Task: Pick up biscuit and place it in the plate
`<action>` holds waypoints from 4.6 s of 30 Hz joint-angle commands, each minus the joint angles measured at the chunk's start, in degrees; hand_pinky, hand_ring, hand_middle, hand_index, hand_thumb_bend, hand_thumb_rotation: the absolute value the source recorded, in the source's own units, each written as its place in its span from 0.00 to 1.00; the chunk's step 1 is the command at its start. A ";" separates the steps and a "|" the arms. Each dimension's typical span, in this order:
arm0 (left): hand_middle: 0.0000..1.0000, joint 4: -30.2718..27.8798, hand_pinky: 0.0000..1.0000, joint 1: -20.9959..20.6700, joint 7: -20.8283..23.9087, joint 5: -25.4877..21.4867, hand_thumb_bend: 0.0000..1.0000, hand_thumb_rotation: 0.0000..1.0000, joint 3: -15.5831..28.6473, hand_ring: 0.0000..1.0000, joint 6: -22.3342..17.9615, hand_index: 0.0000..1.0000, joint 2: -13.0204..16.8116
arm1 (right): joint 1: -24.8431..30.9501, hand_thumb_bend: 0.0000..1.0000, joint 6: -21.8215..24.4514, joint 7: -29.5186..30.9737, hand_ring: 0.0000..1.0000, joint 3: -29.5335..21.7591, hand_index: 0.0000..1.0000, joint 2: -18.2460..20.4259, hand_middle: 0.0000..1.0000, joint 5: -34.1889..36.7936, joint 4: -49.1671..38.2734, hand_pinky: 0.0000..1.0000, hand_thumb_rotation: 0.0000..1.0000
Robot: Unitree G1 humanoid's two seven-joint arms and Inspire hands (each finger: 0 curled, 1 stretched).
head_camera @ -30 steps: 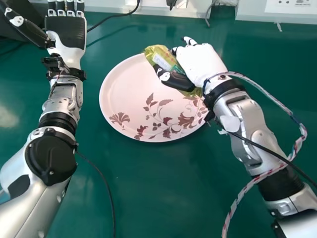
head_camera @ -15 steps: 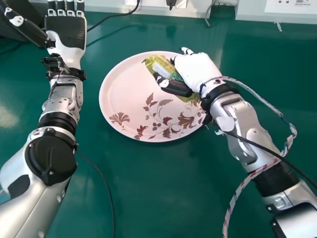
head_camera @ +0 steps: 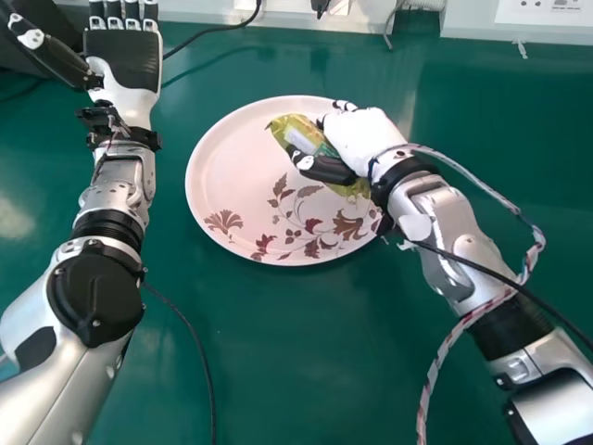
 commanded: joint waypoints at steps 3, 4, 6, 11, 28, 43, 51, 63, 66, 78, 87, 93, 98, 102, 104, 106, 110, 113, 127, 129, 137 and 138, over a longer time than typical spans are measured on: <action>0.87 0.09 0.88 0.11 -0.30 0.15 1.00 0.41 -0.70 0.79 0.16 0.93 0.04 | -1.34 0.50 -0.31 2.32 0.12 0.81 0.49 -0.39 0.19 1.24 1.76 0.05 0.05; 0.87 0.10 0.88 0.09 -0.23 0.14 1.00 0.40 -0.69 0.79 0.18 0.93 0.09 | -1.37 0.50 -0.34 2.59 0.12 0.79 0.49 -0.30 0.19 1.65 2.14 0.05 0.05; 0.87 0.13 0.89 0.09 -0.36 0.23 1.00 0.40 -0.75 0.80 0.05 0.93 0.18 | -1.67 0.50 -0.26 3.44 0.12 1.22 0.49 -0.35 0.19 1.88 2.86 0.04 0.04; 0.88 0.13 0.88 0.18 -0.49 0.38 1.00 0.43 -0.84 0.83 -0.22 0.94 0.21 | -2.86 0.50 -0.15 5.42 0.12 2.49 0.49 -0.63 0.20 2.03 4.97 0.05 0.04; 0.87 0.04 0.89 0.23 -1.01 0.52 1.00 0.43 -0.76 0.85 -0.22 0.93 -0.02 | -4.41 0.50 0.03 4.19 0.12 4.16 0.49 0.08 0.20 3.39 11.05 0.05 0.04; 0.90 -0.14 0.86 0.35 -1.58 1.66 1.00 0.44 -1.57 0.84 -5.17 0.95 -0.94 | -5.02 0.52 0.51 2.75 0.22 6.65 0.51 -0.37 0.46 3.09 14.74 0.14 0.00; 0.90 0.04 0.87 0.27 -1.88 1.49 1.00 0.44 -1.56 0.84 -5.01 0.95 -0.94 | -4.89 0.52 0.86 2.42 0.27 6.87 0.47 -0.60 0.52 3.16 14.69 0.18 0.00; 0.90 0.07 0.86 0.26 -2.73 1.36 1.00 0.46 -1.51 0.86 -4.21 0.94 -0.81 | -5.21 0.52 0.51 2.61 0.28 6.93 0.48 -0.22 0.51 3.85 13.00 0.19 0.00; 0.89 0.19 0.87 0.27 -2.63 1.42 1.00 0.45 -1.47 0.86 -4.15 0.93 -0.62 | -5.09 0.52 0.46 2.42 0.28 6.74 0.48 -0.04 0.50 4.21 12.47 0.19 0.00; 0.91 0.21 0.92 0.57 -3.53 2.44 1.00 0.43 -2.41 0.87 -4.71 0.94 -0.58 | -5.13 0.52 1.41 3.58 0.48 6.59 0.50 0.29 0.77 5.20 10.11 0.30 0.08; 0.90 0.27 0.89 1.07 -8.14 3.83 1.00 0.43 -4.50 0.84 -3.83 0.94 -0.07 | -4.35 0.83 0.27 0.85 0.65 6.46 0.70 -0.36 0.81 4.68 8.74 0.45 0.28; 0.91 0.14 0.89 1.16 -8.02 4.78 1.00 0.43 -5.19 0.84 -6.46 0.94 -0.74 | -3.88 0.88 0.43 1.11 0.72 6.29 0.73 -0.80 0.85 4.58 7.40 0.50 0.46; 0.90 0.21 0.89 1.17 -7.85 5.14 1.00 0.43 -5.47 0.84 -7.17 0.94 -0.82 | -3.48 0.91 0.22 0.66 0.74 6.10 0.74 -1.08 0.84 4.57 6.33 0.55 0.54; 0.90 0.22 0.88 1.15 -7.81 5.02 1.00 0.43 -5.62 0.83 -7.06 0.94 -0.86 | -3.02 0.93 0.41 0.52 0.75 5.89 0.80 -1.28 0.85 4.60 4.96 0.58 0.57; 0.90 0.30 0.88 1.26 -8.21 5.18 1.00 0.43 -5.84 0.82 -7.14 0.94 -0.70 | -2.87 0.94 0.54 0.79 0.76 5.80 0.80 -1.37 0.85 4.56 4.21 0.59 0.58; 0.90 0.27 0.88 1.32 -7.79 5.38 1.00 0.43 -6.09 0.82 -7.80 0.94 -0.75 | -2.69 0.94 0.62 1.08 0.76 5.73 0.81 -1.49 0.85 4.48 3.39 0.60 0.58; 0.90 0.27 0.89 1.28 -7.87 5.33 1.00 0.42 -6.12 0.82 -7.86 0.94 -0.75 | -2.29 0.95 0.79 1.66 0.77 5.35 0.82 -1.59 0.85 4.62 1.67 0.61 0.60; 0.90 0.28 0.89 1.23 -7.57 5.32 1.00 0.43 -6.06 0.82 -7.62 0.94 -0.71 | -2.11 0.96 0.89 2.15 0.76 5.33 0.81 -1.72 0.85 4.27 0.47 0.60 0.58; 0.91 0.34 0.91 1.18 -7.60 5.06 1.00 0.41 -5.85 0.83 -6.83 0.94 -0.56 | -0.85 0.96 1.69 2.77 0.76 4.23 0.81 -1.55 0.84 4.45 -3.82 0.62 0.59; 0.91 0.32 0.91 1.17 -7.32 5.15 1.00 0.41 -5.89 0.83 -6.94 0.94 -0.58 | -0.83 0.96 1.90 3.14 0.76 4.12 0.81 -1.61 0.84 4.43 -4.37 0.61 0.58; 0.92 0.25 0.95 1.23 -7.33 5.51 1.00 0.41 -6.17 0.84 -7.58 0.94 -0.71 | -0.24 0.97 1.67 3.01 0.76 3.39 0.82 -1.59 0.85 4.75 -5.54 0.62 0.60; 0.92 0.27 0.95 1.22 -7.40 5.45 1.00 0.41 -6.14 0.84 -7.34 0.94 -0.68 | -0.15 0.97 1.66 3.07 0.76 3.29 0.81 -1.60 0.85 4.72 -5.81 0.62 0.59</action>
